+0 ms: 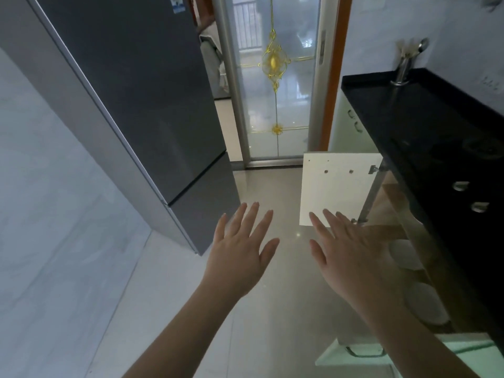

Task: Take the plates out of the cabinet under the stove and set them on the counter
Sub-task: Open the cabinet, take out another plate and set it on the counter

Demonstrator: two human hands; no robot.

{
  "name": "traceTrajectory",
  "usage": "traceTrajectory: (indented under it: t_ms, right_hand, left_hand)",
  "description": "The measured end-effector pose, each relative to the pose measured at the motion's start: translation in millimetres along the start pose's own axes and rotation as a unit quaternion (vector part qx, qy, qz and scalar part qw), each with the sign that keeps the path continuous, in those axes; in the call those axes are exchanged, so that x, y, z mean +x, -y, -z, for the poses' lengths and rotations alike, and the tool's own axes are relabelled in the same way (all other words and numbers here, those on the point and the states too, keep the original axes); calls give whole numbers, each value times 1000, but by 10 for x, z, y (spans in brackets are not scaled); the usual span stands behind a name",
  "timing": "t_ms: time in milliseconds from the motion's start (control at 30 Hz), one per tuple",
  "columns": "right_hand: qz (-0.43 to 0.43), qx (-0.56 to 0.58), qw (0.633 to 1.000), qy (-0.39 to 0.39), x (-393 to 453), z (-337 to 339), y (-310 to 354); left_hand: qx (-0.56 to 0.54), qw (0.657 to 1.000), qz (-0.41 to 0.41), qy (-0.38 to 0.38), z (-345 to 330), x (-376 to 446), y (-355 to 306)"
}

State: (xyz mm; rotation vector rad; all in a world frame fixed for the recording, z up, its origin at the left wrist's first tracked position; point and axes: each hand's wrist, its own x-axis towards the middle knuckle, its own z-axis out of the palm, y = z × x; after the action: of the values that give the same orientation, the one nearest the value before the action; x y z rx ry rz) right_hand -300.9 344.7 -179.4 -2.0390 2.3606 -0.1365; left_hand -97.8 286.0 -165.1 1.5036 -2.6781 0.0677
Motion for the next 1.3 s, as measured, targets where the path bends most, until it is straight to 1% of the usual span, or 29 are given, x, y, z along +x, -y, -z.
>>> traceTrajectory:
  t_ms: [100,233,333,400,467,567,633,700,767,900,1133,1300]
  right_hand:
    - [4,17,1000,-8,225,17,149]
    - [6,15,1000,9,601,-123,437]
    - [-3,-1,1000,3,890,-187,669]
    - [-28,-12,1000,-7,1097,-235,855]
    - [-47,-17,999,-6,1331,-281,1041]
    - [-68,8,997,-26,1614,-278,1297]
    - [-82,15,995,-47,1779,-235,1417]
    - [-114,4,992,-50,1911,-219,1434]
    - [-144,-1,988,-57,2020,-231,1353]
    - [-210,-18,978,-13,2157,-263,1066]
    - [-293,-14,956,-30,2406,-244,484]
    - [-374,22,926,-43,2654,-297,-58]
  left_hand:
    - [-7,1000,11,6,-42,151,194]
    - [-21,1000,11,12,-86,428,554]
    - [-24,1000,5,6,-108,670,1013]
    - [-9,1000,9,-7,-125,869,1355]
    - [-4,1000,-9,-20,-144,1085,1625]
    - [-38,997,-57,-30,-215,1349,1905]
    - [-56,995,-84,-25,-279,1543,2119]
    - [-65,992,-108,-9,-338,1797,2256]
    - [-64,989,-136,-5,-370,2063,2264]
    - [-66,977,-200,-21,-398,2569,2025]
    - [-50,952,-303,-18,-582,3485,1384]
    - [-40,929,-367,-3,-666,4093,848]
